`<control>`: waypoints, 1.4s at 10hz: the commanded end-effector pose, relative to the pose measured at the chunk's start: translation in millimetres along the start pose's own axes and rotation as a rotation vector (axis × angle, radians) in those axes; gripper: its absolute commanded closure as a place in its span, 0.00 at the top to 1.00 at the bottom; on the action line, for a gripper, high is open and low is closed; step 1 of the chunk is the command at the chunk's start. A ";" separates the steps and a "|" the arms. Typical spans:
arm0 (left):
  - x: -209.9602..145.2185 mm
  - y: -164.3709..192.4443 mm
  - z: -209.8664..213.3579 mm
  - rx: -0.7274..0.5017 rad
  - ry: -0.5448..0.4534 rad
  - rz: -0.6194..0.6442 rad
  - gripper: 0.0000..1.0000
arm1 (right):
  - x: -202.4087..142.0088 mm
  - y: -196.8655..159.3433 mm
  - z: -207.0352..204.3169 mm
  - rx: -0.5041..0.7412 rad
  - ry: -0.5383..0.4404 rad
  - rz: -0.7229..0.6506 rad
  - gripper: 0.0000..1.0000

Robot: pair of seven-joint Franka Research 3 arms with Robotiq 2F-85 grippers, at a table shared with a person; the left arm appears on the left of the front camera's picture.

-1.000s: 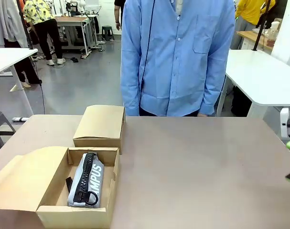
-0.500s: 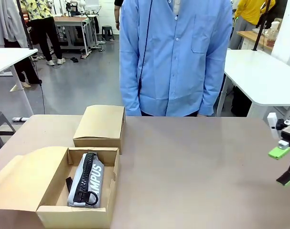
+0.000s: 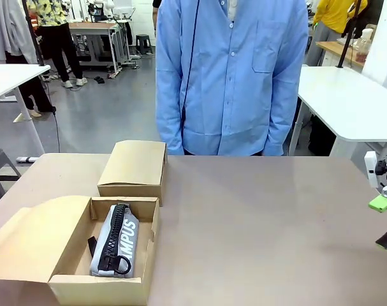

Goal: Place items inside the box.
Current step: Close the lid of the Mailer Box closest to the robot.

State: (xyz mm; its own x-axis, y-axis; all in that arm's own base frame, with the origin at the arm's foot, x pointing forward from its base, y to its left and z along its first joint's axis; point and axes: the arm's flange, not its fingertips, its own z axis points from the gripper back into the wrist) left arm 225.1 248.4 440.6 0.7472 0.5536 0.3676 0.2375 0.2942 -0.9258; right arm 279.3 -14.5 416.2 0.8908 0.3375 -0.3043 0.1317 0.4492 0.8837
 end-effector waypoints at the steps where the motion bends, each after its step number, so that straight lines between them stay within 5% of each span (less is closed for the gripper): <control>1: 0.6 -2.1 -0.5 -0.020 -0.017 -0.019 1.00 | -1.5 -3.9 1.6 0.002 0.005 0.023 1.00; 2: 0.0 0.0 0.0 0.000 0.000 0.000 1.00 | -1.5 -3.9 1.6 0.002 0.005 0.023 1.00; 4: -13.6 -34.4 -35.0 -0.350 0.291 -0.425 1.00 | -1.5 -3.9 1.6 0.002 0.005 0.023 1.00; 5: -28.3 -47.4 -63.7 -0.424 0.412 -0.648 1.00 | -1.5 -3.9 1.6 0.002 0.005 0.023 1.00; 7: -67.8 -59.8 -104.1 -0.508 0.622 -0.987 1.00 | -1.5 -3.9 1.6 0.002 0.005 0.023 1.00; 8: -86.8 -49.8 -117.6 -0.428 0.703 -1.274 1.00 | -1.5 -3.9 1.6 0.002 0.005 0.023 1.00; 9: -98.8 -36.1 -121.3 -0.438 0.701 -1.396 1.00 | -1.5 -3.9 1.6 0.002 0.005 0.023 1.00; 11: -106.6 -6.8 -121.0 -0.447 0.544 -1.652 1.00 | -1.5 -3.9 1.6 0.002 0.005 0.023 1.00; 12: -96.4 -1.3 -122.0 -0.238 0.446 -1.804 1.00 | -1.5 -3.9 1.6 0.002 0.005 0.023 1.00; 13: -58.4 -45.7 -119.4 -0.351 0.769 -1.133 1.00 | -1.5 -3.9 1.6 0.002 0.005 0.023 1.00; 14: -58.4 -45.7 -119.4 -0.351 0.769 -1.133 1.00 | -1.5 -3.9 1.6 0.002 0.005 0.023 1.00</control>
State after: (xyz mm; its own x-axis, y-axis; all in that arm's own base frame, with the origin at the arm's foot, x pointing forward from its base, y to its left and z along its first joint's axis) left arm 252.9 120.4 442.0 0.0645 -0.4583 0.8865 0.9978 0.0177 -0.0635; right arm 279.3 -14.2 415.6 0.8902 0.3382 -0.3054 0.1319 0.4501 0.8832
